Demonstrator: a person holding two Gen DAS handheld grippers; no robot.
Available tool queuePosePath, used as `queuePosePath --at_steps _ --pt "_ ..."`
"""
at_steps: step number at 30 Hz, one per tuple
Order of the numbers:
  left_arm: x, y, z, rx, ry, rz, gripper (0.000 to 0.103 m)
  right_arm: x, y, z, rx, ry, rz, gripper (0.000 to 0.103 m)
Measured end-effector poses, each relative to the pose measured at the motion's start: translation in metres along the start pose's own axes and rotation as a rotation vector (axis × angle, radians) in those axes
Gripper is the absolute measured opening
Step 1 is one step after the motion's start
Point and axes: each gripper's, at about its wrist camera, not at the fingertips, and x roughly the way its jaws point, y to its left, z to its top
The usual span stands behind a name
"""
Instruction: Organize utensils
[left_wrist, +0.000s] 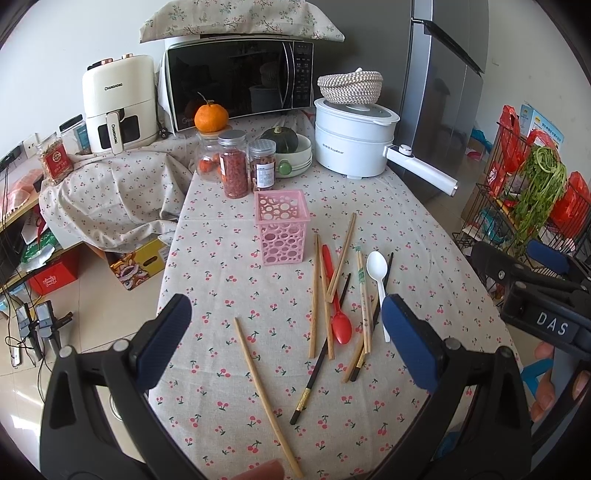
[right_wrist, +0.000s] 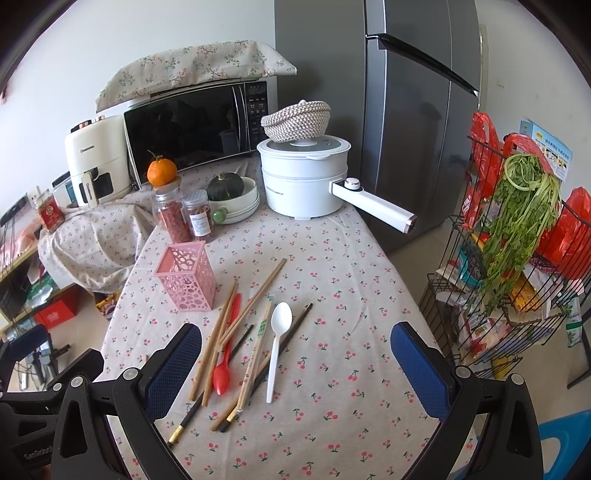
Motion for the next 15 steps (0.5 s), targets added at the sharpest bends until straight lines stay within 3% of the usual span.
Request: queuePosePath --at_steps 15 --pt "0.02 0.017 0.001 -0.023 0.122 -0.056 0.102 0.012 -0.002 0.001 0.0 0.051 0.015 0.103"
